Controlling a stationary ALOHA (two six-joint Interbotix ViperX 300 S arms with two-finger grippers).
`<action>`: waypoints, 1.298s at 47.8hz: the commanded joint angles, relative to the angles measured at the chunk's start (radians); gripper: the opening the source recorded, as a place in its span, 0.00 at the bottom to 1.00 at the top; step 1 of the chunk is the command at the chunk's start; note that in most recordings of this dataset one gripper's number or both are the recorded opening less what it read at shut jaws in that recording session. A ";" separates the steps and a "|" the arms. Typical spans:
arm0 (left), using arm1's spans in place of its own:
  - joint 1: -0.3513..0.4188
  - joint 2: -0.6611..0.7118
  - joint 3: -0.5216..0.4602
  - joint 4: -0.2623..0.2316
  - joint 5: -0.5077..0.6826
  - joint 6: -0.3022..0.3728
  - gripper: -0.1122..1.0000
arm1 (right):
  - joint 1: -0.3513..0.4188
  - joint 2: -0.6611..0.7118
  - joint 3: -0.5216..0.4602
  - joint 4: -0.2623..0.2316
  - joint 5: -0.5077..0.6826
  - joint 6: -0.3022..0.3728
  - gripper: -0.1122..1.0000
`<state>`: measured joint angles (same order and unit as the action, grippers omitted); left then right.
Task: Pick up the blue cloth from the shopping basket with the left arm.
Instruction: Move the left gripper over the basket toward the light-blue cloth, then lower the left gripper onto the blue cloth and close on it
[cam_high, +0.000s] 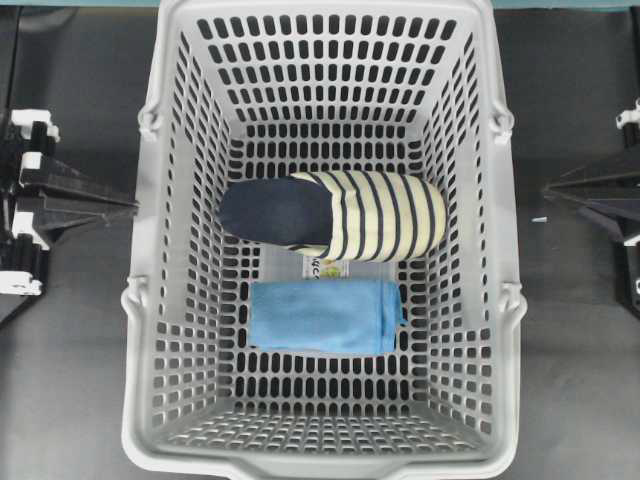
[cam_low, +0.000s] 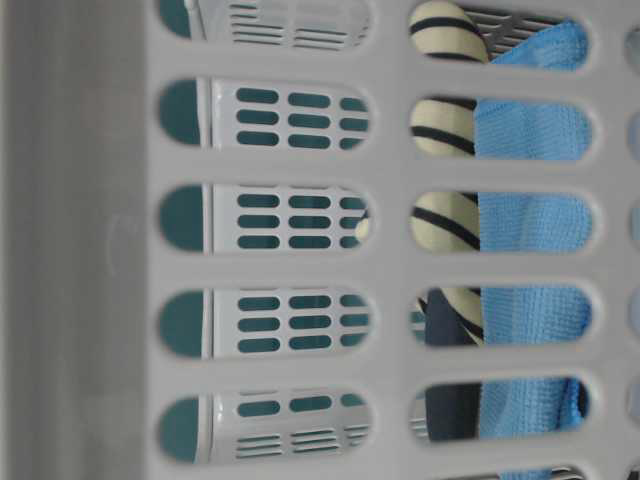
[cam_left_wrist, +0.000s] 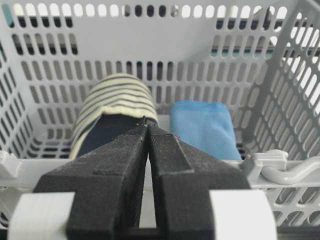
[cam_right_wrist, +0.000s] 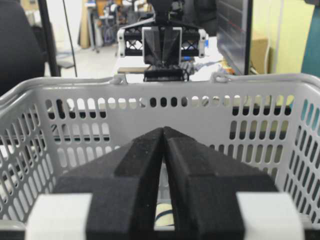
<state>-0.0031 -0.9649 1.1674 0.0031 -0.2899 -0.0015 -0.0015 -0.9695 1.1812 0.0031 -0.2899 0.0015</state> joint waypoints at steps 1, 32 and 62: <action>-0.003 0.018 -0.052 0.040 0.043 -0.031 0.15 | 0.002 0.012 -0.011 0.005 -0.003 0.005 0.11; -0.075 0.535 -0.773 0.041 0.884 -0.041 0.10 | -0.018 0.006 -0.043 0.008 0.132 0.034 0.16; -0.124 1.058 -1.108 0.041 1.114 -0.092 0.90 | -0.058 0.005 -0.041 0.009 0.138 0.032 0.72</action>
<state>-0.1227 0.0629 0.0844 0.0414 0.8253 -0.0890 -0.0568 -0.9710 1.1597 0.0092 -0.1473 0.0337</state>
